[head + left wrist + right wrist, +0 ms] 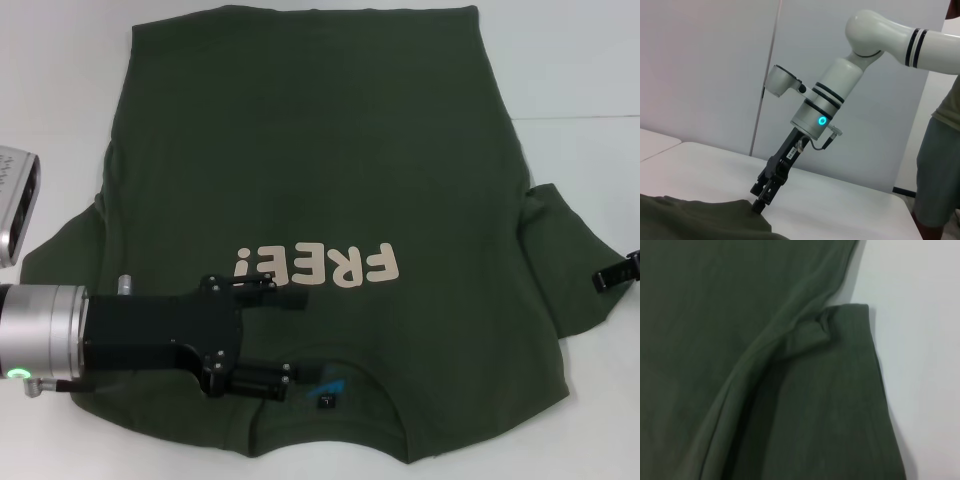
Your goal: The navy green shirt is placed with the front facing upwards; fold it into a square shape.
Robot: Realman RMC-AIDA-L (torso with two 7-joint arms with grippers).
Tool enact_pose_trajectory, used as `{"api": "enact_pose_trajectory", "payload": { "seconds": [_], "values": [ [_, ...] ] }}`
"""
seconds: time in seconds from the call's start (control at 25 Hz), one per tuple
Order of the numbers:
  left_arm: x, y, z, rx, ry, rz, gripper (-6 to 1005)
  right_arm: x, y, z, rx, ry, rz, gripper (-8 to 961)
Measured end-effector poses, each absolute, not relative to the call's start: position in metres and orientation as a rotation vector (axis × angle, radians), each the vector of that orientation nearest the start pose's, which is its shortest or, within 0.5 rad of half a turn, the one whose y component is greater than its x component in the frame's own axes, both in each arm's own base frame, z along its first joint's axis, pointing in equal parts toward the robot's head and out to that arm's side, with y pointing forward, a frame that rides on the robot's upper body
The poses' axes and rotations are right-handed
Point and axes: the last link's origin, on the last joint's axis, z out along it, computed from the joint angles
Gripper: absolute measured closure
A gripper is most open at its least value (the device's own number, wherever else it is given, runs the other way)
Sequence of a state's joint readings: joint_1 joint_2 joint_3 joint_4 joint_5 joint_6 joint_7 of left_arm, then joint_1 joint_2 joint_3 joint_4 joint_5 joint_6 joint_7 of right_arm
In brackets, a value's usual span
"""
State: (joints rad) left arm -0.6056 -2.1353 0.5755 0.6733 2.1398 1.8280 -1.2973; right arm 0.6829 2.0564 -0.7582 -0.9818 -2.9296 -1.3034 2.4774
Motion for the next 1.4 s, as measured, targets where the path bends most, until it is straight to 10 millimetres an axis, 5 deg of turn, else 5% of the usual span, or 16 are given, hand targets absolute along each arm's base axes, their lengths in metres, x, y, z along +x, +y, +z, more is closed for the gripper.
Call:
{"api": "enact_pose_trajectory", "payload": {
  "seconds": [1.4],
  "values": [
    [-0.225,0.309,-0.014,-2.964,-0.411,-0.858,126,0.326,0.392,0.066,-2.0,1.45,-0.249,79]
  ]
}}
